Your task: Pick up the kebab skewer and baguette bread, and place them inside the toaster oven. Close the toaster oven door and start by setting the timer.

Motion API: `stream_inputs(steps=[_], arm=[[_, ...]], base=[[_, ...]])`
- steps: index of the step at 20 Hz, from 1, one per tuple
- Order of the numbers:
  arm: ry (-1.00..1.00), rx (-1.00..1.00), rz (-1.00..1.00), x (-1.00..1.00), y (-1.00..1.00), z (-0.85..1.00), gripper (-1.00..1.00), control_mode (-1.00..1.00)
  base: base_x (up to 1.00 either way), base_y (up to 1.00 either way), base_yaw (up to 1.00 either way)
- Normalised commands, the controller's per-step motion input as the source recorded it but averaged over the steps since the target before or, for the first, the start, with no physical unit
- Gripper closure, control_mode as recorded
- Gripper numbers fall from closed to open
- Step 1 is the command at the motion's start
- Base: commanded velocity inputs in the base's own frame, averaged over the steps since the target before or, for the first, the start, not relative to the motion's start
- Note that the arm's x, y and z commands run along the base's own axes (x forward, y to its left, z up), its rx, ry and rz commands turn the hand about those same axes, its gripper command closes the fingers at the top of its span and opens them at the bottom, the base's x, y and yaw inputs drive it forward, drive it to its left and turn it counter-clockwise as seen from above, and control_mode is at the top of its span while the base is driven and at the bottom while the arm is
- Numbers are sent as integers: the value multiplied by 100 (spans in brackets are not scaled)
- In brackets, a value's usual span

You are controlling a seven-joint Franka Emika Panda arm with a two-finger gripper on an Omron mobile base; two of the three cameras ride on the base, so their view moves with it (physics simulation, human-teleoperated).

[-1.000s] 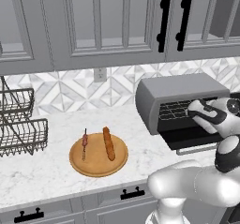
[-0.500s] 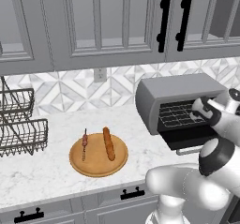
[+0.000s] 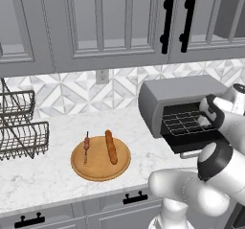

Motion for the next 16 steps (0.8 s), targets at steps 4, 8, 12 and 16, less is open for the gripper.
stream_inputs(steps=[4, 8, 12, 16], arm=[[17, 0, 0, -48, 0, -52, -100, -100], [-1, 2, 0, -27, 0, 6, -100, -100], [-11, 4, 0, -40, 17, 49, -100, -100], [-3, 0, 0, -22, 94, 23, -100, -100]], base=[[0, 0, 0], [0, 0, 0], [0, 0, 0], [0, 0, 0]])
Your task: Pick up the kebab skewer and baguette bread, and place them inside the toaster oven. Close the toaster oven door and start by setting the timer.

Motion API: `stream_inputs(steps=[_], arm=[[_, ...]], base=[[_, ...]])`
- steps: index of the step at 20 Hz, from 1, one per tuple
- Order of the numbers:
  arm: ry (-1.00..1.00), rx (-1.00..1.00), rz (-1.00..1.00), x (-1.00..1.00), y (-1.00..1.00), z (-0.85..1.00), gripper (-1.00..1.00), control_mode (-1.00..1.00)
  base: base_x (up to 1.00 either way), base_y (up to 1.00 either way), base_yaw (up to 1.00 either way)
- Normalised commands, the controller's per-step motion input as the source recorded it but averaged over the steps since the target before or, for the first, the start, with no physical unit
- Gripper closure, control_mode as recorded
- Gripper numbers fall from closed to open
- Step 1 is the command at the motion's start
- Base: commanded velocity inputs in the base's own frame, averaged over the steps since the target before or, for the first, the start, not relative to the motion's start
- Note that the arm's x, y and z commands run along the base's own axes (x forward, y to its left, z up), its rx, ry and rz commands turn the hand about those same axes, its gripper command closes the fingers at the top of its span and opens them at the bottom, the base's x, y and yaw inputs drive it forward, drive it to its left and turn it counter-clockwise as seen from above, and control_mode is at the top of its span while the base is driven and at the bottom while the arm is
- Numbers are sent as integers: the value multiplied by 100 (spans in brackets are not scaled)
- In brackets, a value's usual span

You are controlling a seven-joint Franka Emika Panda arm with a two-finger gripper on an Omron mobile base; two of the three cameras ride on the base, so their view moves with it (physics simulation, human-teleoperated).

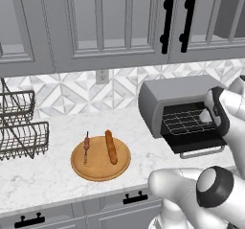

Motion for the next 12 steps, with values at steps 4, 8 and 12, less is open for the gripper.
stream_inputs(steps=[4, 8, 12], arm=[[0, 0, 0, -1, 100, 4, -100, -100], [1, 2, 0, 0, 100, 11, -100, -100], [5, 0, 0, 0, 100, 0, -100, -100]], base=[[0, 0, 0], [0, 0, 0], [0, 0, 0]])
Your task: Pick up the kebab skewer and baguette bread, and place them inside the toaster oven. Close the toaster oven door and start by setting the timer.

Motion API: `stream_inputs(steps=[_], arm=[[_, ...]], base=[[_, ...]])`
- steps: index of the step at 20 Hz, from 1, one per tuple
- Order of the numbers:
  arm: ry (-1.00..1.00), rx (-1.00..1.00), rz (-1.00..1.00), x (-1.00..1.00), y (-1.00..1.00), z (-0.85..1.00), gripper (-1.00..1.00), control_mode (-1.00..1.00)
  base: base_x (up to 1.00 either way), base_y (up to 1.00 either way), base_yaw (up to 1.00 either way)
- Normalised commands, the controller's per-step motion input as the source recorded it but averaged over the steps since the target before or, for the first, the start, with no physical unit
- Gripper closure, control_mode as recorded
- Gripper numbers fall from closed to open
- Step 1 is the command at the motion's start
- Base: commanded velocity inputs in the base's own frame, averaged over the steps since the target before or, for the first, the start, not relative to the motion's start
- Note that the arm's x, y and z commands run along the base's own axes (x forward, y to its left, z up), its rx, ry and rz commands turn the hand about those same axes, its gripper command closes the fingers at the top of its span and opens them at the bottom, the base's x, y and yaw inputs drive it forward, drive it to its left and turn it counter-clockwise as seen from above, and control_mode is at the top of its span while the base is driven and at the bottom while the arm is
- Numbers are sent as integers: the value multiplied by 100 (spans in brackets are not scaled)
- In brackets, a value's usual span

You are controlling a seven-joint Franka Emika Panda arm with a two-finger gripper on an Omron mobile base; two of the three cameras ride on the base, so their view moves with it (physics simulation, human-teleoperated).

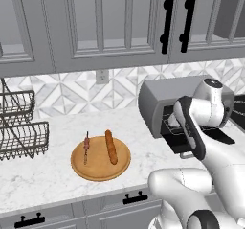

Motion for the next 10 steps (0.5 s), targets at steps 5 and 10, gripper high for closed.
stream_inputs(steps=[5, 10], arm=[[11, 0, 0, 0, 100, 0, -100, -100], [11, 0, 0, 0, 98, 0, -100, -100]], base=[[0, 0, 0], [0, 0, 0]])
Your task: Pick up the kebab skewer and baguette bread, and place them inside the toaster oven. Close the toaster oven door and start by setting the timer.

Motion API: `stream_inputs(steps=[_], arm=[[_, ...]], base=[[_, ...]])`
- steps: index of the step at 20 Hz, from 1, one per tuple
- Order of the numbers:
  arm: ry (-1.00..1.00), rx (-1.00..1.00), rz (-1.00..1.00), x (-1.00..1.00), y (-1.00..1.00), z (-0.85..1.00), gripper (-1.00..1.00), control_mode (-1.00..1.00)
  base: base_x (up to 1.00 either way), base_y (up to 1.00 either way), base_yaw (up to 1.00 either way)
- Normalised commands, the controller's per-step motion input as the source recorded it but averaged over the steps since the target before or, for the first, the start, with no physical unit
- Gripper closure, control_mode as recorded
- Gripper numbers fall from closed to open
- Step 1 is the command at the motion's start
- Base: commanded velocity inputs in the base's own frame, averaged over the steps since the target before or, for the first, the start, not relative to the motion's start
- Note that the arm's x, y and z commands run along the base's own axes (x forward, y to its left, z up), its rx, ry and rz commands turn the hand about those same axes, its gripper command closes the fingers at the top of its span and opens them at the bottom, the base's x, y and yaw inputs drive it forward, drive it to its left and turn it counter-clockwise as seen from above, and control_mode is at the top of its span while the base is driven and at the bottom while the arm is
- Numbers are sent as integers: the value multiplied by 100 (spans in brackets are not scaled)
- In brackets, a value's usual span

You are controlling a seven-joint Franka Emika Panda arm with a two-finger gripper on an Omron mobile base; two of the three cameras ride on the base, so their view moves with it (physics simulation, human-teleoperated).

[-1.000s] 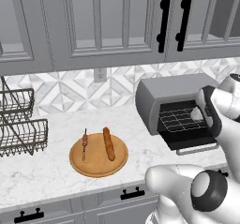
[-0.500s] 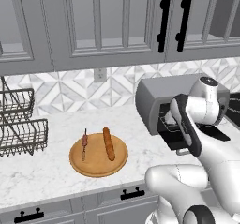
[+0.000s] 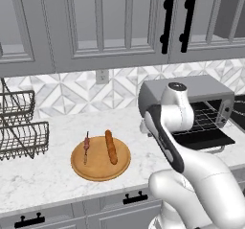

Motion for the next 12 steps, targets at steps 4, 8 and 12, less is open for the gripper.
stream_inputs(steps=[4, 8, 12], arm=[[8, 0, 0, 14, 89, 0, -100, -100], [6, 0, 0, 13, 66, 0, -100, -100], [4, 0, 0, 13, 62, -9, -100, -100]], base=[[0, 0, 0], [0, 0, 0], [0, 0, 0]])
